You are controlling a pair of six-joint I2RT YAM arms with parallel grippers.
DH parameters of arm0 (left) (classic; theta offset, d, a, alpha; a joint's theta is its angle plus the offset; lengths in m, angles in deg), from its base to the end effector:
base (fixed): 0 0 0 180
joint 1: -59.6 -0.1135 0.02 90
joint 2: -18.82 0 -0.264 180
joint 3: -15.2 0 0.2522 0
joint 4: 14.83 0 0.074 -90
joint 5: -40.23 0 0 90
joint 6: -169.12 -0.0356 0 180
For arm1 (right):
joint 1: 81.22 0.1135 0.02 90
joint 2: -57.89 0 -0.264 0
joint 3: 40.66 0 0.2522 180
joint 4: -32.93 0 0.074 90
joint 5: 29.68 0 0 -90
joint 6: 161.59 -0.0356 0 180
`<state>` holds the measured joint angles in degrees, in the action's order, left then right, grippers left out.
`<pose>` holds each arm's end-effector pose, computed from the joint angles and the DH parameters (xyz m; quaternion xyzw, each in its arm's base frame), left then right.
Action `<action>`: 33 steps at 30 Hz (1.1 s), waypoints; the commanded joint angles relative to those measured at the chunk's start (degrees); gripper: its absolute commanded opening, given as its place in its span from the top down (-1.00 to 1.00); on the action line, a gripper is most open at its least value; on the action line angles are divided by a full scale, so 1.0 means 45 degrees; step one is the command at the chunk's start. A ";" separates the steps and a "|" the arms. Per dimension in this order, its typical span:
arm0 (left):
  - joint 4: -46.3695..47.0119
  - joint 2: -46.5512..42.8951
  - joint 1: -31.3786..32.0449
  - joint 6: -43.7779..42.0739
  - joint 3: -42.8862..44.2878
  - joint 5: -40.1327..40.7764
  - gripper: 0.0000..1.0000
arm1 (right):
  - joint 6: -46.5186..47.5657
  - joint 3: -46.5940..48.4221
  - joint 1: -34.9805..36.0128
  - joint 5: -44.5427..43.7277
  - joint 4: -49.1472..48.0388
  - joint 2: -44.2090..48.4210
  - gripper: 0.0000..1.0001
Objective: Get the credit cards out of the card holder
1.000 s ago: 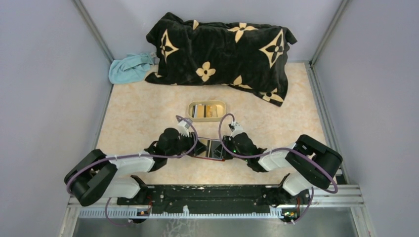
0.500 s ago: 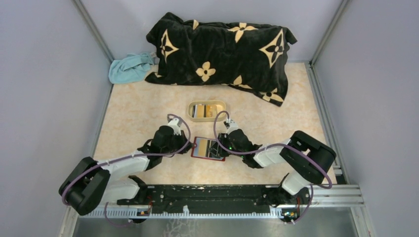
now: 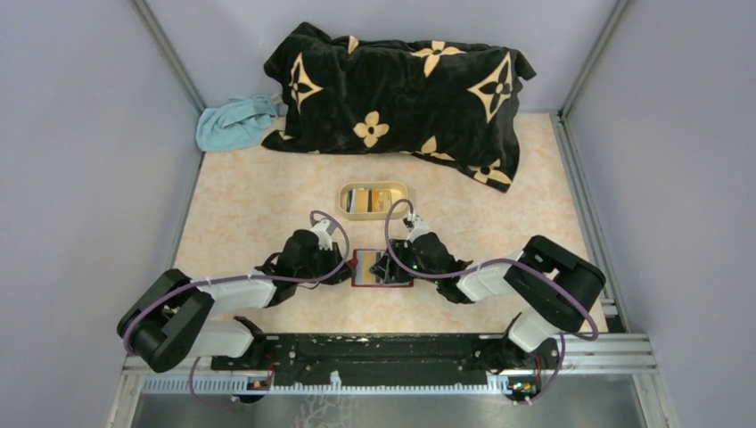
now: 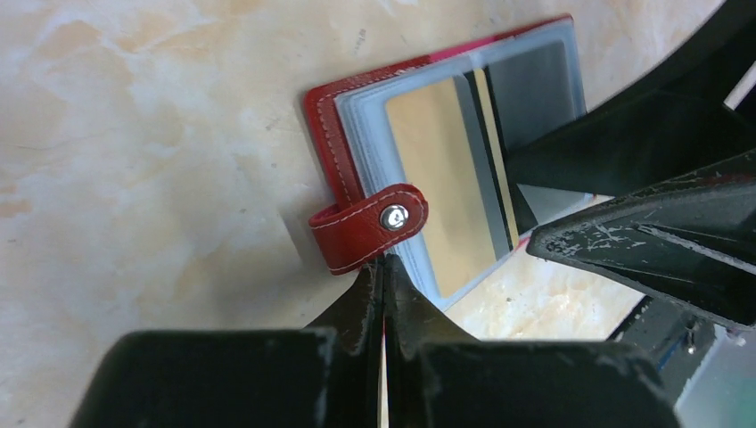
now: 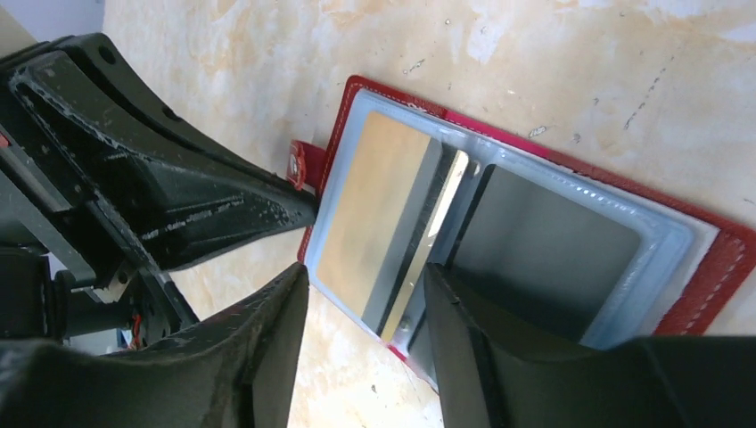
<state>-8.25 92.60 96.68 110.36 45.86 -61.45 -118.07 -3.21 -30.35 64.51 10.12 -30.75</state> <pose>0.1694 -0.1371 0.1298 0.0910 0.8850 -0.3264 0.3192 0.1672 0.2096 0.1289 -0.0516 0.8569 0.4051 0.3144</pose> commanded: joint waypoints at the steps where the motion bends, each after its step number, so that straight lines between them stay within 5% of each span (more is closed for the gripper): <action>1: 0.0343 0.0438 0.0449 0.0444 -0.0375 -0.0546 1.00 | 0.0067 0.0366 0.0044 -0.0040 -0.0527 -0.0324 -0.10; 8: 0.0353 0.0525 0.0608 0.0524 -0.0346 -0.0469 1.00 | -0.0402 0.0062 -0.0046 0.0716 -0.2067 -0.0884 -0.22; 15: 0.0054 0.0472 0.0608 0.0390 -0.0243 -0.0204 1.00 | -0.1433 -0.1061 -0.0618 0.2417 -0.6030 -0.2007 -0.07; 33: 0.0276 0.0941 0.0608 0.0387 -0.0134 -0.0295 1.00 | -0.1456 -0.0894 -0.0615 0.3470 -0.7891 -0.2851 0.02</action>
<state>-4.47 94.93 98.63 112.53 45.38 -62.67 -123.73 -9.25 -33.94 74.47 -17.93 -41.99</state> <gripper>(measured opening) 0.005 0.496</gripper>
